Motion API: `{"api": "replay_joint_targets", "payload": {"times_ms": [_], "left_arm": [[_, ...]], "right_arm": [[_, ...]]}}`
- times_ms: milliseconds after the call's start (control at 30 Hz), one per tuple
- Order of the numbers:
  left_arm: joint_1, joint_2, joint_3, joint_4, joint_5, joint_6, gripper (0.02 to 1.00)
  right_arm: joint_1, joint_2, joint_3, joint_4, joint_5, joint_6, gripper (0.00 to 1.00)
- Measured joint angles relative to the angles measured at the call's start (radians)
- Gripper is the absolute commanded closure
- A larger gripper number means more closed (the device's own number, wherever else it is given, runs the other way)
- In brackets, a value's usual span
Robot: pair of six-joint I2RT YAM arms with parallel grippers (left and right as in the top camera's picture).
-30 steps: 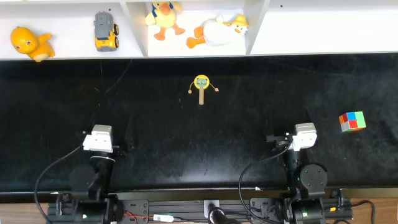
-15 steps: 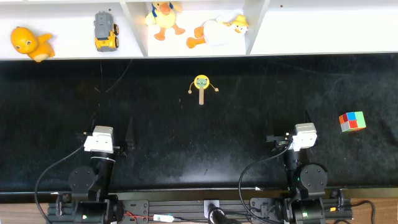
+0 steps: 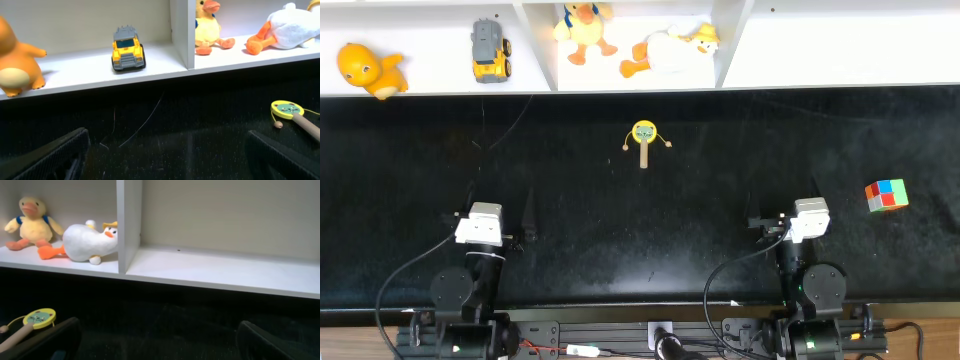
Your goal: Store Toys
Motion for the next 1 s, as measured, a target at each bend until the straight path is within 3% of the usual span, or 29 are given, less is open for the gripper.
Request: {"api": "replay_joint_targets", "payload": {"times_ms": [133, 233, 467, 667, 767, 1000], "left_arm": [[0.000, 0.000, 0.000, 0.000, 0.000, 0.000, 0.020], [0.000, 0.000, 0.000, 0.000, 0.000, 0.000, 0.020], [0.000, -0.001, 0.000, 0.001, 0.000, 0.000, 0.023], [0.000, -0.003, 0.000, 0.000, 0.000, 0.000, 0.020], [0.000, -0.003, 0.000, 0.000, 0.000, 0.000, 0.023], [0.000, -0.003, 0.000, 0.000, 0.000, 0.000, 0.020]], "right_arm": [[0.000, 0.009, 0.000, 0.017, 0.049, -0.008, 0.007], [0.021, 0.195, 0.072, -0.012, 0.121, 0.094, 0.007], [0.134, 0.782, 0.608, -0.446, 0.224, 0.359, 0.005], [0.293, 1.207, 0.995, -0.749, 0.249, 0.535, 0.005], [0.412, 1.388, 1.101, -0.753, 0.251, 0.616, 0.005], [0.560, 1.676, 1.215, -0.736, 0.250, 0.867, 0.003]]}}
